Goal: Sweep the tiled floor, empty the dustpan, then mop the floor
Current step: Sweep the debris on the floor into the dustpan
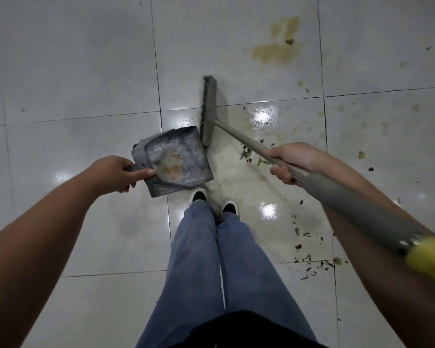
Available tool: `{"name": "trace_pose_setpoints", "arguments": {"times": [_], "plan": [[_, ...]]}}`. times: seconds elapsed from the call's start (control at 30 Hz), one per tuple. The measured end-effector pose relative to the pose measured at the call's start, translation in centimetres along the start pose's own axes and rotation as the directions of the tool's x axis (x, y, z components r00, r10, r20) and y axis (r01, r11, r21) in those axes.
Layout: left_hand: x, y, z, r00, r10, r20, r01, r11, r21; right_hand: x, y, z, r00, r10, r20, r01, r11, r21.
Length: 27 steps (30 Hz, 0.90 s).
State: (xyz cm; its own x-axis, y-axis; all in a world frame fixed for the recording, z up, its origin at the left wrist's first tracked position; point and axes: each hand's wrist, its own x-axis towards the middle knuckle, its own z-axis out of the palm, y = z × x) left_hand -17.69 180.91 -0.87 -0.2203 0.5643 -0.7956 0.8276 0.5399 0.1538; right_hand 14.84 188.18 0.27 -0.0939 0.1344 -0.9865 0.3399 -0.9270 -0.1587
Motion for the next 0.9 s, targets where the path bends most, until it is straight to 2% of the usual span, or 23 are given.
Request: {"name": "trace_pose_setpoints", "arguments": {"times": [0.07,0.2,0.33,0.47,0.6,0.73,0.9], "plan": [[0.7,0.4,-0.4,1.0,0.005,0.003,-0.005,1.0,0.015,1.9,-2.1,1.2,1.0,-0.006,0.021,0.006,1.0,0.016],[2.1,1.0,-1.4,1.0,-0.01,-0.001,0.01,1.0,-0.005,3.7,-3.4,0.6,0.995,0.025,0.094,-0.042,0.982,0.184],[2.6,2.6,-2.7,1.0,0.007,-0.028,-0.008,0.998,-0.055,1.4,1.5,-2.8,0.995,0.096,-0.031,-0.084,0.955,0.283],[2.8,5.1,-3.3,0.998,0.065,-0.015,-0.065,0.998,-0.008,-2.7,7.3,-4.7,0.971,0.207,-0.116,-0.159,0.93,0.331],[2.7,7.0,-4.1,0.994,0.108,0.015,-0.109,0.993,0.054,-5.3,9.0,-5.0,0.958,0.245,-0.147,-0.165,0.895,0.415],[3.1,8.8,-4.9,0.987,0.15,0.057,-0.155,0.983,0.096,-5.1,7.1,-4.5,0.968,0.177,-0.179,-0.103,0.928,0.359],[4.3,10.1,-4.8,0.979,0.2,0.048,-0.205,0.966,0.159,-2.1,3.3,-2.9,0.996,0.064,-0.066,-0.028,0.896,0.442]]}}
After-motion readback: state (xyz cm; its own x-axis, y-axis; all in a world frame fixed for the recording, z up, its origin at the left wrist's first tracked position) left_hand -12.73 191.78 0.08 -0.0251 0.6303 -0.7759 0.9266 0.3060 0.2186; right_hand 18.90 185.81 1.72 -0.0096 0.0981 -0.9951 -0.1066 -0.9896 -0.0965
